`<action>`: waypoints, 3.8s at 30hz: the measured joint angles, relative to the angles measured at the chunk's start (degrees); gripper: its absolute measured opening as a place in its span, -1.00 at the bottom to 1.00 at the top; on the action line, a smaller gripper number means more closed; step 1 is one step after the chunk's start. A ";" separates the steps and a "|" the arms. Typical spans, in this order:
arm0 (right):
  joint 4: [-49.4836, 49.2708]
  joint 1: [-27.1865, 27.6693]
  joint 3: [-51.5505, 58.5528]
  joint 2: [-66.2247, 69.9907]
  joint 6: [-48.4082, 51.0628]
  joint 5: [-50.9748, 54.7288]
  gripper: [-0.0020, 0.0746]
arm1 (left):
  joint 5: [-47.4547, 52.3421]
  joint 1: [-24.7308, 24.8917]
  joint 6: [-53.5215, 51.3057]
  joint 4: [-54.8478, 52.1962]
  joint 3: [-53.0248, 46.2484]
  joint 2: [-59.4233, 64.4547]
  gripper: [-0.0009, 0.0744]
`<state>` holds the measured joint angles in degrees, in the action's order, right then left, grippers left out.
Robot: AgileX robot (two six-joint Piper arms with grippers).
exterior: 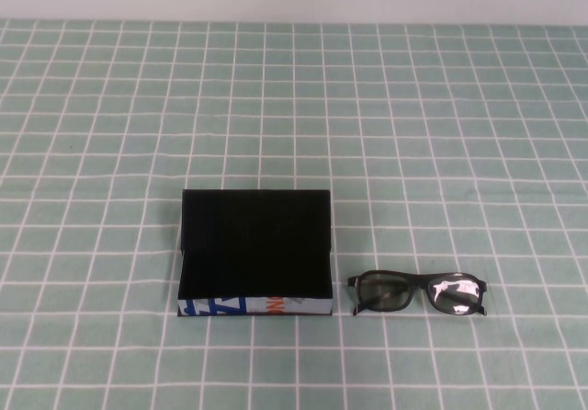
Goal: Return glasses to glasses case
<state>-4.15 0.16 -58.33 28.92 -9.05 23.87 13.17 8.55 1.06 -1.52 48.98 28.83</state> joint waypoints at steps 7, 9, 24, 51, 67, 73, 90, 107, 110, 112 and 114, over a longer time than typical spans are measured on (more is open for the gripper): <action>0.25 0.00 0.53 11.49 0.00 10.71 -0.98 | 4.71 0.00 0.83 3.60 0.37 7.07 -0.98; 0.25 0.00 0.63 13.22 0.00 11.53 -0.98 | 7.27 0.00 1.43 6.03 0.35 8.91 -0.98; -4.47 -12.37 0.35 22.45 23.29 16.83 -0.98 | 23.92 0.00 2.15 11.24 0.35 21.31 -0.98; -3.92 -26.28 -15.56 65.63 59.18 37.21 -0.80 | 34.56 0.00 -12.37 15.34 0.35 23.32 -0.98; 0.96 -26.98 -15.88 73.99 61.11 31.29 0.04 | 34.92 0.00 -12.51 15.44 0.35 23.32 -0.98; 0.96 -26.98 -15.97 76.15 61.34 30.35 -0.03 | 34.92 0.00 -12.55 15.44 0.35 23.32 -0.98; 0.74 -26.98 -15.97 78.80 61.34 29.84 -0.22 | 34.92 0.00 -12.78 15.44 0.35 23.32 -0.98; 0.00 -26.98 -16.38 77.92 61.46 31.31 -0.91 | 35.02 0.00 -12.78 15.44 0.35 23.32 -0.98; 0.00 -26.98 -16.38 77.37 61.46 31.20 -0.93 | 35.02 0.00 -12.78 15.44 0.35 23.32 -0.98; 0.24 -26.98 -16.38 77.08 61.46 31.09 -0.94 | 35.02 0.00 -12.78 15.44 0.35 23.32 -0.98; 0.40 -26.98 -17.07 76.85 61.71 32.07 -0.94 | 35.02 0.00 -12.78 15.44 0.35 23.32 -0.98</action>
<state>-3.76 -26.82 -75.40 105.77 52.65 55.94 48.19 8.55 -11.71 13.92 49.33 52.15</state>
